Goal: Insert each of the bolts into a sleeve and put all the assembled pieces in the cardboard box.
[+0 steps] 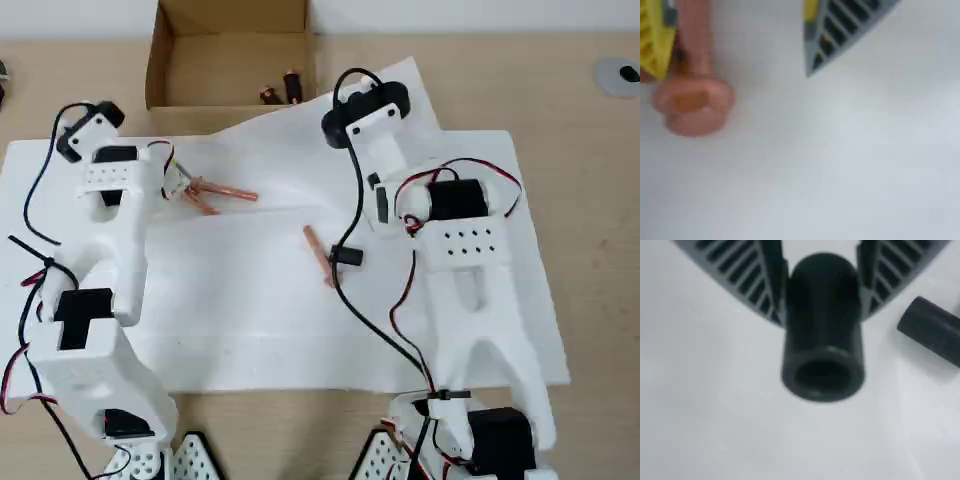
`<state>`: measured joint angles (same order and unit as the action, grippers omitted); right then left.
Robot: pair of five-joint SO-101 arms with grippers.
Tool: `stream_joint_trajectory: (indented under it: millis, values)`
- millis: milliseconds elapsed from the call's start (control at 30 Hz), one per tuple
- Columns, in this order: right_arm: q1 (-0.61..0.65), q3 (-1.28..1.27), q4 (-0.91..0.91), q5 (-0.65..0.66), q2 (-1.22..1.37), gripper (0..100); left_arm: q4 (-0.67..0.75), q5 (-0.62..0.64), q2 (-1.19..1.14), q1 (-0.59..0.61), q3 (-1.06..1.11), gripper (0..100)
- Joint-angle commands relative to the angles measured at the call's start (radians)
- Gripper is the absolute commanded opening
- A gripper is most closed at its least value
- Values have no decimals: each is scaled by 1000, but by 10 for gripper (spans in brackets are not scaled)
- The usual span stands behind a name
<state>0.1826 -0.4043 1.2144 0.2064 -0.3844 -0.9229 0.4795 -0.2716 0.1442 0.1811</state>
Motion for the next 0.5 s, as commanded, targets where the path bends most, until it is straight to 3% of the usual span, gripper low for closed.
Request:
stream_joint_trajectory:
  millis: [0,467]
  values:
    - [10,5,-11,11,-5,11,54,-5,61,-23,15,195]
    - [10,4,-9,11,-10,11,72,-9,-28,-69,14,195]
